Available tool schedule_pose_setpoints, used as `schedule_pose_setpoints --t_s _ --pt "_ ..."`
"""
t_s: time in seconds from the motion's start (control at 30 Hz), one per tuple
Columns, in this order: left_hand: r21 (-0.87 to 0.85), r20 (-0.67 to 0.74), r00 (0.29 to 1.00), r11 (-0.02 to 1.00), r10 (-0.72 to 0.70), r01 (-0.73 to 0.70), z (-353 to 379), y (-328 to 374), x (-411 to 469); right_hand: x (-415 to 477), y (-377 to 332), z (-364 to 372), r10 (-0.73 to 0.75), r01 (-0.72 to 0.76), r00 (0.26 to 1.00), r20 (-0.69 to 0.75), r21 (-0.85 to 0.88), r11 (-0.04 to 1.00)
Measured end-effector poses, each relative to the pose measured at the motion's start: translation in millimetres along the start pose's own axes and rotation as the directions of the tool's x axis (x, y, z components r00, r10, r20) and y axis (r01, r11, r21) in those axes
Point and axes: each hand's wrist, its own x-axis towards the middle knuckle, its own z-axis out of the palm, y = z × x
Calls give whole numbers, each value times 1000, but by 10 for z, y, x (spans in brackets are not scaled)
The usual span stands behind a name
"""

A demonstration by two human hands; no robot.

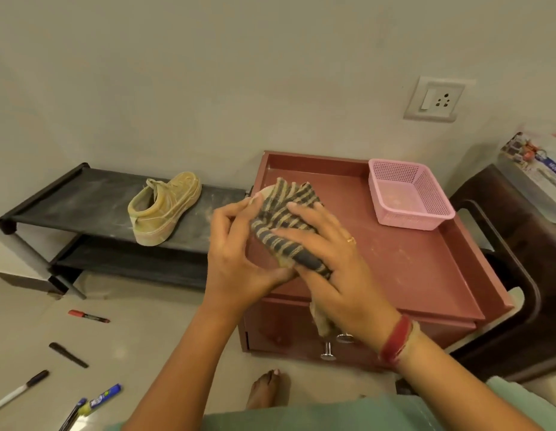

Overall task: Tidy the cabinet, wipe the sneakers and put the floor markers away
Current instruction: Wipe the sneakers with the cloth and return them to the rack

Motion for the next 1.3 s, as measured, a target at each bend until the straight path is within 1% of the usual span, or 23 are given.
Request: schedule_pose_setpoints --t_s 0.03,0.07,0.13,0.17,0.23,0.27,0.3,0.33,0.4,0.43,0.5,0.57,0.6,0.73,0.8,0.87,0.9,0.93,1.03,1.07,1.17,1.2,1.3 --pt "9 1 1000 1000 -5 5 23 17 13 51 36 -15 38 -34 998 -55 62 997" --pt "17 6 1000 1000 -7 7 45 35 31 100 53 -33 120 -96 986 -120 190 977" --pt "30 21 1000 1000 4 -5 78 63 67 148 25 -43 243 -156 950 -194 381 911" --pt "30 25 1000 1000 8 -9 85 72 74 121 7 -32 244 -162 951 -191 366 916" --pt "29 37 999 999 21 -22 82 83 67 -13 -29 10 76 -60 990 -117 138 989" --pt "41 46 998 998 35 -37 80 83 59 -64 17 21 20 -14 997 -79 71 997" --pt "60 54 997 997 48 -52 79 77 55 -63 98 6 51 -43 995 -81 102 994" --pt "81 54 997 995 53 -57 80 66 54 -20 155 -20 157 -129 982 -107 228 965" --pt "122 49 998 991 46 -52 83 49 48 37 216 -93 347 -265 932 -108 453 851" --pt "133 53 997 990 47 -54 86 49 38 19 189 -93 372 -281 924 -93 497 821" --pt "140 56 996 987 68 -75 95 52 31 -32 102 -49 307 -239 949 -76 462 854" --pt "132 54 995 987 86 -93 98 66 38 -96 44 0 140 -123 990 -29 326 937" --pt "126 48 995 988 88 -94 98 75 44 -86 87 -21 132 -118 991 -20 334 935" --pt "82 25 999 996 36 -38 79 118 40 -7 275 -159 415 -327 909 -36 556 764" --pt "46 26 1000 999 -4 2 71 117 44 -22 189 -123 396 -302 917 -55 553 777" --pt "14 39 999 999 -35 34 60 89 61 -75 74 -29 208 -182 978 -18 416 891" --pt "5 42 998 999 -42 42 50 80 65 -86 90 11 146 -140 989 10 356 924" --pt "2 37 998 999 -51 51 39 74 68 -73 160 36 160 -155 987 15 349 924" --pt "0 11 998 998 -66 66 0 80 59 -13 283 -5 369 -316 929 -29 456 832" --pt "-7 11 997 998 -70 70 -7 74 44 -25 254 7 376 -328 926 -23 443 834" --pt "-15 24 997 997 -75 75 -23 10 43 -101 242 116 163 -168 986 40 311 935" --pt "-6 28 997 997 -74 74 -28 -7 46 -92 264 132 167 -176 984 57 319 931" --pt "16 25 997 997 -75 74 -38 -5 36 -28 377 93 391 -369 919 45 449 814"
